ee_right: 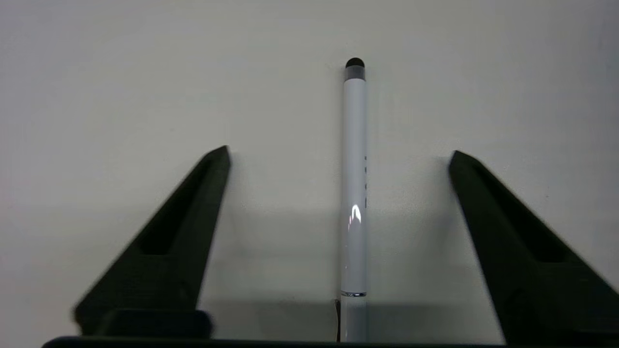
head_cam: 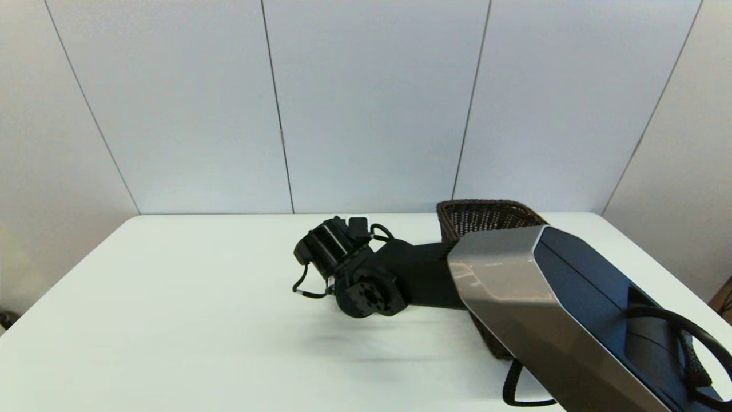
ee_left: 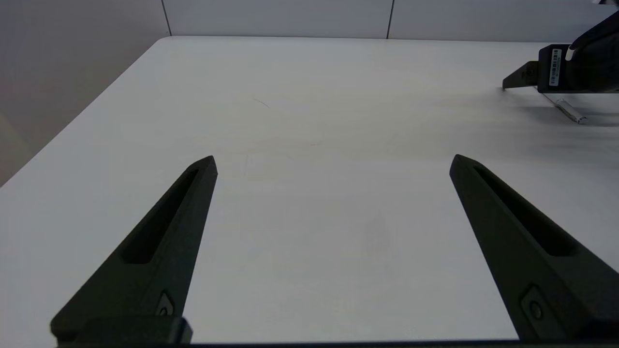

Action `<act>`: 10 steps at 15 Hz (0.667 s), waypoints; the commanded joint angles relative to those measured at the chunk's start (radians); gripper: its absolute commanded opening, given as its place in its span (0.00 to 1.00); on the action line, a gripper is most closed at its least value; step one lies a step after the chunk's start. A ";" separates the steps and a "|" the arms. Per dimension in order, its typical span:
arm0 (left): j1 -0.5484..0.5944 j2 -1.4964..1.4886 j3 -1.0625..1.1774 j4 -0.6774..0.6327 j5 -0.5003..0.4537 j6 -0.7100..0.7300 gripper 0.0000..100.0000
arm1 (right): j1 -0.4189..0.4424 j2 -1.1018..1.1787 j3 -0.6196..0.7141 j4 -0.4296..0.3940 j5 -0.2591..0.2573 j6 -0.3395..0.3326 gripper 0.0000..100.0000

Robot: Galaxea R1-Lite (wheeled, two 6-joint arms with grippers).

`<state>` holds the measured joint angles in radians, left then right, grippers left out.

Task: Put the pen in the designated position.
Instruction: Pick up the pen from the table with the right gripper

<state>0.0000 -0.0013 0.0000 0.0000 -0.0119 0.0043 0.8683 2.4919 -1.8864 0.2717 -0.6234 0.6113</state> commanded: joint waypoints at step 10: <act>0.000 0.000 0.000 0.000 0.000 0.000 1.00 | 0.000 -0.002 -0.002 0.006 -0.001 0.004 0.00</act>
<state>0.0000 -0.0013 0.0000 0.0000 -0.0119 0.0043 0.8672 2.4926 -1.8883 0.2770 -0.6219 0.6089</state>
